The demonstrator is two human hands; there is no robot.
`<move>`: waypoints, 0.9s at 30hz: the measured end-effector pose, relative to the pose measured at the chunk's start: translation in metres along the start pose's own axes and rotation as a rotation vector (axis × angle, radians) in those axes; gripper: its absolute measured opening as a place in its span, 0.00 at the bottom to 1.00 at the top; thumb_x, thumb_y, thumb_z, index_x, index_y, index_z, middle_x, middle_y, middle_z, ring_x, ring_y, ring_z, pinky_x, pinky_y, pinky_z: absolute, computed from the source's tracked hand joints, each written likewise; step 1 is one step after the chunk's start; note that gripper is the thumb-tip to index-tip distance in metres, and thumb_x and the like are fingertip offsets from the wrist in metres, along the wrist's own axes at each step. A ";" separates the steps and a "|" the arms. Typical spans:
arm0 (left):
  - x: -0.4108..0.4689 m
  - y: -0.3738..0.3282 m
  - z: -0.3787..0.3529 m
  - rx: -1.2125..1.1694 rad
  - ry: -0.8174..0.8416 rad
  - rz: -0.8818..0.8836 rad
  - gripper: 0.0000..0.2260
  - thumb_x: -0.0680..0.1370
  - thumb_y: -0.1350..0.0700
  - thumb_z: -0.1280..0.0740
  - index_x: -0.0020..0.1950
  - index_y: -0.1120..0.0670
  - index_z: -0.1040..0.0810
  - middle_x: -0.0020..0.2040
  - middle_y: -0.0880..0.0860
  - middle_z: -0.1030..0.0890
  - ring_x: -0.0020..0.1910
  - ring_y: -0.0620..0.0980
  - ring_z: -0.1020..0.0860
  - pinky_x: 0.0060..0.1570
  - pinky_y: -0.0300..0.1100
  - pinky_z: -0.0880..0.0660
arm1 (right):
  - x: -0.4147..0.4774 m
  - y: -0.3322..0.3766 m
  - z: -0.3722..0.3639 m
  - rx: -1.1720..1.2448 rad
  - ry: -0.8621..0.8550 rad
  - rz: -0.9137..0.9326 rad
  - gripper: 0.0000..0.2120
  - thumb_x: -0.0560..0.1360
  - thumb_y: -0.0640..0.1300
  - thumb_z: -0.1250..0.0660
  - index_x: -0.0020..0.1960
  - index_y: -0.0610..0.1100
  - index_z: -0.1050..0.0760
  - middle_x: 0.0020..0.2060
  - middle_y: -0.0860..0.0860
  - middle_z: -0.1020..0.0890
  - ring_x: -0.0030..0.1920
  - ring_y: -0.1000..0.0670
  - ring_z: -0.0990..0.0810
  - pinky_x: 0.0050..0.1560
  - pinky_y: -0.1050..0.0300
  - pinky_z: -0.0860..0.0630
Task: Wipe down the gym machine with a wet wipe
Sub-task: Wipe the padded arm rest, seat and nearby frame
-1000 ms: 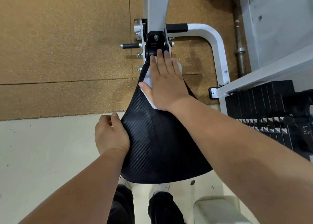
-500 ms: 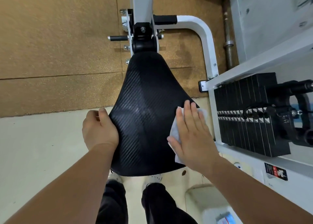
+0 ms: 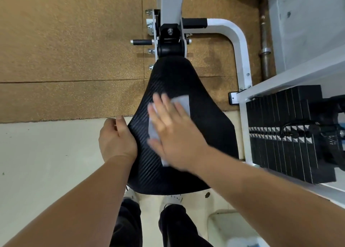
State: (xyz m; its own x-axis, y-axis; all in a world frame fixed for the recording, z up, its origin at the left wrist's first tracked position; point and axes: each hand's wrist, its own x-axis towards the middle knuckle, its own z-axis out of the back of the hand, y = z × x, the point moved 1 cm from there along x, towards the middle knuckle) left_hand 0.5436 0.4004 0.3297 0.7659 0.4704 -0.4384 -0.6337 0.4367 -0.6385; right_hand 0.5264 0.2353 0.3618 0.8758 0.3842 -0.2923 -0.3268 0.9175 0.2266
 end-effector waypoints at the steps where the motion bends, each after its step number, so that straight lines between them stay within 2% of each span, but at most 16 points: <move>1: -0.001 0.000 0.000 -0.005 0.004 0.000 0.19 0.84 0.43 0.47 0.49 0.56 0.26 0.47 0.53 0.22 0.50 0.58 0.25 0.53 0.50 0.31 | -0.030 0.008 -0.008 -0.052 0.036 0.065 0.39 0.83 0.62 0.47 0.84 0.38 0.51 0.83 0.38 0.54 0.83 0.40 0.57 0.81 0.40 0.53; 4: -0.002 0.000 0.000 -0.017 0.020 0.013 0.18 0.86 0.44 0.47 0.49 0.55 0.27 0.48 0.51 0.24 0.50 0.54 0.27 0.53 0.46 0.35 | -0.090 0.004 -0.024 -0.158 0.120 0.202 0.39 0.83 0.64 0.49 0.84 0.40 0.52 0.83 0.40 0.55 0.83 0.41 0.57 0.81 0.41 0.53; 6: 0.000 0.002 0.000 -0.022 0.021 0.005 0.19 0.85 0.43 0.48 0.49 0.56 0.26 0.48 0.53 0.22 0.51 0.56 0.26 0.53 0.48 0.34 | -0.084 -0.022 -0.021 -0.184 0.113 0.240 0.40 0.83 0.66 0.52 0.84 0.41 0.54 0.83 0.41 0.55 0.83 0.41 0.58 0.81 0.42 0.55; 8: 0.001 0.004 0.000 -0.031 0.015 0.001 0.20 0.85 0.43 0.48 0.48 0.56 0.26 0.47 0.53 0.22 0.50 0.57 0.25 0.52 0.48 0.34 | -0.047 -0.052 -0.008 -0.163 0.078 0.134 0.40 0.83 0.67 0.54 0.84 0.42 0.57 0.83 0.41 0.57 0.83 0.42 0.61 0.82 0.42 0.58; 11: 0.000 0.004 -0.001 -0.052 0.023 0.012 0.19 0.85 0.44 0.47 0.48 0.55 0.25 0.46 0.51 0.23 0.49 0.55 0.25 0.52 0.48 0.35 | 0.032 -0.085 0.018 -0.111 0.051 -0.140 0.41 0.81 0.67 0.57 0.83 0.42 0.63 0.82 0.41 0.64 0.82 0.43 0.67 0.82 0.43 0.60; 14: 0.000 0.003 0.000 -0.066 0.030 0.006 0.18 0.85 0.44 0.47 0.50 0.55 0.24 0.45 0.49 0.23 0.49 0.54 0.25 0.52 0.47 0.35 | 0.092 -0.089 0.036 -0.024 -0.007 -0.281 0.41 0.83 0.66 0.54 0.84 0.40 0.59 0.83 0.40 0.61 0.82 0.42 0.65 0.82 0.43 0.61; 17: 0.001 0.002 0.000 -0.080 0.042 0.013 0.17 0.85 0.44 0.47 0.51 0.52 0.24 0.46 0.47 0.23 0.50 0.53 0.25 0.53 0.47 0.35 | 0.109 -0.075 0.036 -0.002 -0.011 -0.358 0.40 0.84 0.65 0.55 0.84 0.39 0.60 0.83 0.40 0.61 0.82 0.41 0.65 0.82 0.43 0.62; 19: 0.000 0.001 0.000 -0.099 0.057 0.026 0.16 0.86 0.43 0.47 0.51 0.50 0.25 0.45 0.43 0.25 0.51 0.51 0.26 0.54 0.46 0.36 | 0.090 -0.054 0.029 -0.027 0.015 -0.309 0.39 0.84 0.64 0.57 0.83 0.40 0.62 0.82 0.41 0.63 0.82 0.42 0.66 0.82 0.43 0.63; 21: -0.001 0.001 0.000 -0.122 0.066 0.026 0.15 0.86 0.43 0.47 0.51 0.49 0.26 0.44 0.40 0.26 0.50 0.50 0.27 0.54 0.45 0.36 | 0.050 -0.027 0.016 -0.070 0.020 -0.163 0.38 0.84 0.64 0.57 0.84 0.40 0.60 0.82 0.40 0.62 0.82 0.41 0.65 0.82 0.42 0.61; 24: -0.001 0.004 0.000 -0.166 0.061 0.006 0.17 0.86 0.44 0.47 0.52 0.51 0.23 0.45 0.43 0.23 0.49 0.51 0.26 0.53 0.44 0.35 | -0.022 -0.001 -0.003 -0.144 0.079 0.072 0.38 0.84 0.63 0.53 0.84 0.39 0.54 0.83 0.40 0.55 0.83 0.41 0.59 0.82 0.41 0.54; 27: 0.000 0.004 0.002 -0.169 0.058 -0.056 0.18 0.85 0.45 0.48 0.51 0.54 0.23 0.46 0.49 0.22 0.50 0.53 0.26 0.52 0.43 0.36 | -0.048 -0.017 -0.003 -0.255 0.165 0.270 0.38 0.85 0.65 0.54 0.84 0.41 0.58 0.83 0.41 0.57 0.83 0.42 0.59 0.82 0.43 0.56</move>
State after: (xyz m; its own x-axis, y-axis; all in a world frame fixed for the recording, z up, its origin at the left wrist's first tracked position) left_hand 0.5413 0.4033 0.3284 0.8074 0.4015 -0.4322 -0.5665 0.3235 -0.7579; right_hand 0.4889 0.2011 0.3696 0.6846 0.6069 -0.4037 -0.6327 0.7698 0.0843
